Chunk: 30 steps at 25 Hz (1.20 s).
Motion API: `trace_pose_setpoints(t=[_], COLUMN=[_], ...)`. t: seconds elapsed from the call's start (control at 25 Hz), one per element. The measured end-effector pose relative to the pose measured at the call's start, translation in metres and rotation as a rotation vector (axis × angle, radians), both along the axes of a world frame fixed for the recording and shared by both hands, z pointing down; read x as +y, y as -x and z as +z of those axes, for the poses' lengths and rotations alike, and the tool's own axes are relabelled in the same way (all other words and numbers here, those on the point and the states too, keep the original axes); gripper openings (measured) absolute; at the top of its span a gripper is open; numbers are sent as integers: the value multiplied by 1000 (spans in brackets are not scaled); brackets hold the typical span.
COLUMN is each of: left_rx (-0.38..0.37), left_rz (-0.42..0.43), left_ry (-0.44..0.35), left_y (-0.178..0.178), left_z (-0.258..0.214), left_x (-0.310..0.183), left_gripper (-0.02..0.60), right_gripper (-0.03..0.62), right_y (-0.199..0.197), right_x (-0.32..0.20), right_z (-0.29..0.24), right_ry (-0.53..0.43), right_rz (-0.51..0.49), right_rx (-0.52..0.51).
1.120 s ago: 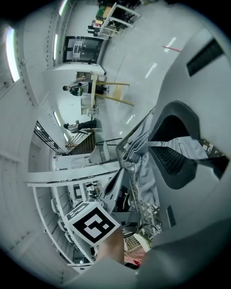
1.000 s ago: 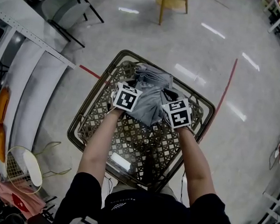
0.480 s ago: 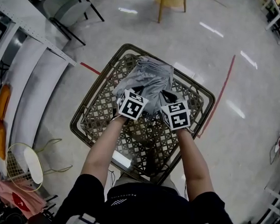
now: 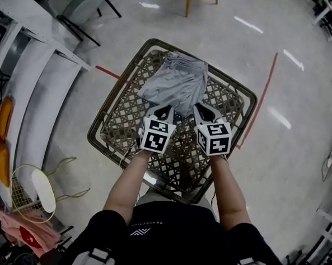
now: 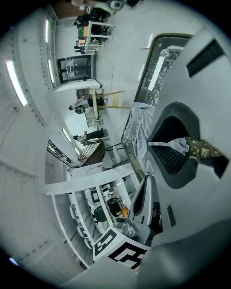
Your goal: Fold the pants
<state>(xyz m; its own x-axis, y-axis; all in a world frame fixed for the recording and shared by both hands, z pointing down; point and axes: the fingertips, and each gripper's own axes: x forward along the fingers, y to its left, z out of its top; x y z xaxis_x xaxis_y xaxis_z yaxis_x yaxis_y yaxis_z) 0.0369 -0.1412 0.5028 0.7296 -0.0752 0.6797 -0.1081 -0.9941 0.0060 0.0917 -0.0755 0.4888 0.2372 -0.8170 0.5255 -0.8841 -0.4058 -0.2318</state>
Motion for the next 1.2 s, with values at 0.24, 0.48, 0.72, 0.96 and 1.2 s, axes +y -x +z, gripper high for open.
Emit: trace_pose_setpoints(t=[0.24,0.48,0.72,0.96,1.2], left_rx=[11,35,57,116,121], left_rz=[23,66,109,122,144], left_ry=[14,28,11,13,22], left_y=[22,37,47,53,62], left_z=[-10,-27,-43,-60,-64], left_x=[12,21,26,29,31], left_gripper=[14,14,14,14,14], right_gripper=[48,46,44,43,41], right_y=[24,38,52,70,80], right_x=[17,29,37,40,40], right_z=[-6,-31,-52,-66,-71], right_ry=[-20,-59,-80,-95,-112], right_rz=[61,116,170,202,233], right_rx=[2,43,78,111,120])
